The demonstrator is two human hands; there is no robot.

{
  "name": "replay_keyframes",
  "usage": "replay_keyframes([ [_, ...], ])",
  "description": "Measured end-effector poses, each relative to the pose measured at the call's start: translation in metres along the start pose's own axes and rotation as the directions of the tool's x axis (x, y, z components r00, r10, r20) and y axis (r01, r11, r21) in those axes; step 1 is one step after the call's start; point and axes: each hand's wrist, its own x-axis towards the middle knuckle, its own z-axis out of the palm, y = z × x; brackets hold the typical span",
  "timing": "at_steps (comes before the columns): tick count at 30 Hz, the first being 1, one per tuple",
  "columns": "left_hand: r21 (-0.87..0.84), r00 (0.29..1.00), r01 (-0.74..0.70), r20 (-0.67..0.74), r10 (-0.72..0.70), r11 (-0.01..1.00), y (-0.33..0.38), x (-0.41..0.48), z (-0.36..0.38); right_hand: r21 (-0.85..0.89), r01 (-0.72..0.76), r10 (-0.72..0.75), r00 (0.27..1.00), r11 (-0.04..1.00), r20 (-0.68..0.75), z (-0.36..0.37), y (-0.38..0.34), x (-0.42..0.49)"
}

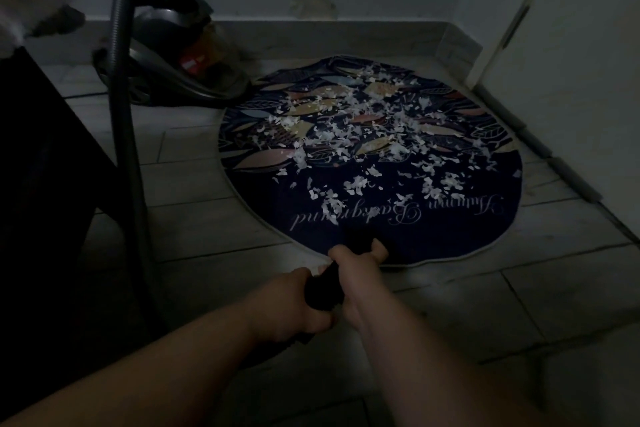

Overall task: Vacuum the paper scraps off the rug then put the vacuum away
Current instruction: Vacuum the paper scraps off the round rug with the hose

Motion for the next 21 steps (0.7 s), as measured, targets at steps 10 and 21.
replay_keyframes([
  [10, -0.010, 0.999, 0.024, -0.038, -0.024, 1.000, 0.011, -0.001, -0.003, 0.064, -0.014, 0.012, 1.000, 0.998, 0.026, 0.003, -0.011, 0.001],
  [21, -0.030, 0.995, 0.026, -0.095, -0.029, 0.999, 0.001, -0.003, -0.007, 0.060, -0.030, 0.025, 0.997, 0.998, 0.077, 0.019, -0.005, 0.006],
])
